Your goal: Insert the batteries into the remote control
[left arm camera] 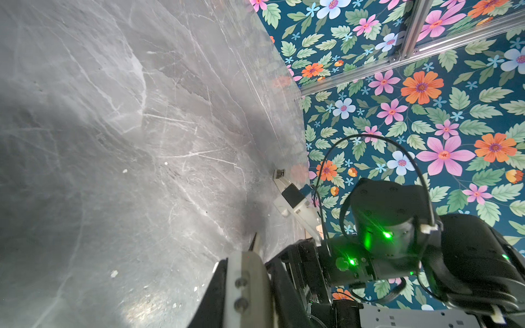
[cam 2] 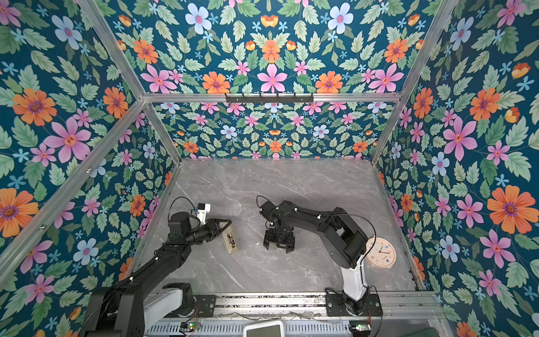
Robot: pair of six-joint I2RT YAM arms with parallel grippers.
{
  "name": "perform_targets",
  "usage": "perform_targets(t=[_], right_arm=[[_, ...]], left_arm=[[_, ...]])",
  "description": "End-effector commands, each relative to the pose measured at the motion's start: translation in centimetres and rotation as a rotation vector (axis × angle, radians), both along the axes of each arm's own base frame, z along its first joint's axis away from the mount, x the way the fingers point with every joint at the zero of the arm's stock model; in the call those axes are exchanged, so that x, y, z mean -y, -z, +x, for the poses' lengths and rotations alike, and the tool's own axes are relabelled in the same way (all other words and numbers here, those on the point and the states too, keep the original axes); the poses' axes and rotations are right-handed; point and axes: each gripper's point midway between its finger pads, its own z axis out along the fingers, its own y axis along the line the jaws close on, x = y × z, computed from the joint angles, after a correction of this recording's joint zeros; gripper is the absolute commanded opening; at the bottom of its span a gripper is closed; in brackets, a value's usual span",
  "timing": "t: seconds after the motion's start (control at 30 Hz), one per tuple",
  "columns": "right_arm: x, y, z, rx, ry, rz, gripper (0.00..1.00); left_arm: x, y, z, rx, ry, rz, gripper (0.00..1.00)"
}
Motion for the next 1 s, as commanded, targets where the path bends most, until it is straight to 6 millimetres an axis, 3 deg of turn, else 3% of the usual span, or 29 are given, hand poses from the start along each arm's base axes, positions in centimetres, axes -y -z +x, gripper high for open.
perform_targets(t=[0.0, 0.2, 0.47, 0.53, 0.77, 0.87, 0.97], right_arm=[[0.0, 0.2, 0.7, 0.005, 0.053, 0.01, 0.81], [-0.5, 0.8, 1.6, 0.014, 0.022, 0.001, 0.79], [-1.6, 1.0, 2.6, 0.028, -0.111, -0.056, 0.63], [-1.8, 1.2, 2.6, 0.02, -0.13, -0.099, 0.63], [-1.2, 1.5, 2.5, 0.03, -0.254, -0.19, 0.5], [-1.5, 1.2, 3.0, 0.051, -0.244, -0.171, 0.51], [-2.2, 0.7, 3.5, 0.059, -0.225, -0.132, 0.62]], left_arm=[[0.2, -0.8, 0.0, 0.038, 0.019, -0.011, 0.0], [0.2, -0.8, 0.0, 0.041, 0.019, -0.012, 0.0], [0.2, -0.6, -0.2, 0.038, 0.013, -0.012, 0.0], [0.1, -0.5, -0.2, 0.038, 0.012, -0.011, 0.0], [0.1, -0.4, -0.1, 0.034, 0.01, -0.009, 0.0], [0.1, -0.4, 0.0, 0.032, 0.008, -0.008, 0.0], [0.1, -0.3, 0.0, 0.031, 0.009, -0.007, 0.0]])
